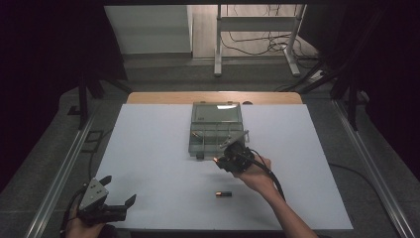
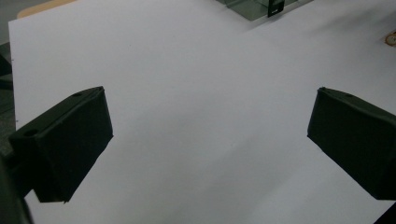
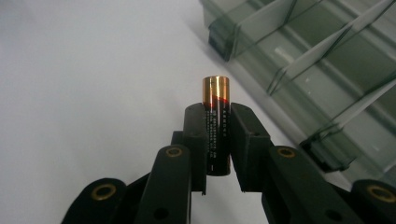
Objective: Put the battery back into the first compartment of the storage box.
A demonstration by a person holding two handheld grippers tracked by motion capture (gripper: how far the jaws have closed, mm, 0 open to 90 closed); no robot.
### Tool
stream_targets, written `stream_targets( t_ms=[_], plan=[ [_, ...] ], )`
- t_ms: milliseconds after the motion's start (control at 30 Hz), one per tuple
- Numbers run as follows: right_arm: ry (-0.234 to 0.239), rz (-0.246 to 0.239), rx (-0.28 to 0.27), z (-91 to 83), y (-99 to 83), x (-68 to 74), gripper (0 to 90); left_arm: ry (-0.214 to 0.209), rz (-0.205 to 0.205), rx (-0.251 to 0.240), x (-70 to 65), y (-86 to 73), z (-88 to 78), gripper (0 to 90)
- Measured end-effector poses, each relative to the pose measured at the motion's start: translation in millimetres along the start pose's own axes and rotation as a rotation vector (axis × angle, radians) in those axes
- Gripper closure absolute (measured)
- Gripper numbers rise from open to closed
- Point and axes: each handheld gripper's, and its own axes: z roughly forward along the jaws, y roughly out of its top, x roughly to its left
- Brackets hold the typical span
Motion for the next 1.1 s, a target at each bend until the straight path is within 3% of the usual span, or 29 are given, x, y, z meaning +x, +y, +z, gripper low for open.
stream_targets(
  t_ms=[433,1100],
  plan=[
    [-0.022,0.011,-0.038,7.5,31.0,-14.6,76.4,-0.001,0.0,-0.001,0.0,-0.1,-0.1,0.7],
    [-0.058,0.045,-0.045,32.6,76.2,-37.0,76.4,-0.008,0.007,-0.001,0.4,-0.3,-0.5,0.9]
  ],
)
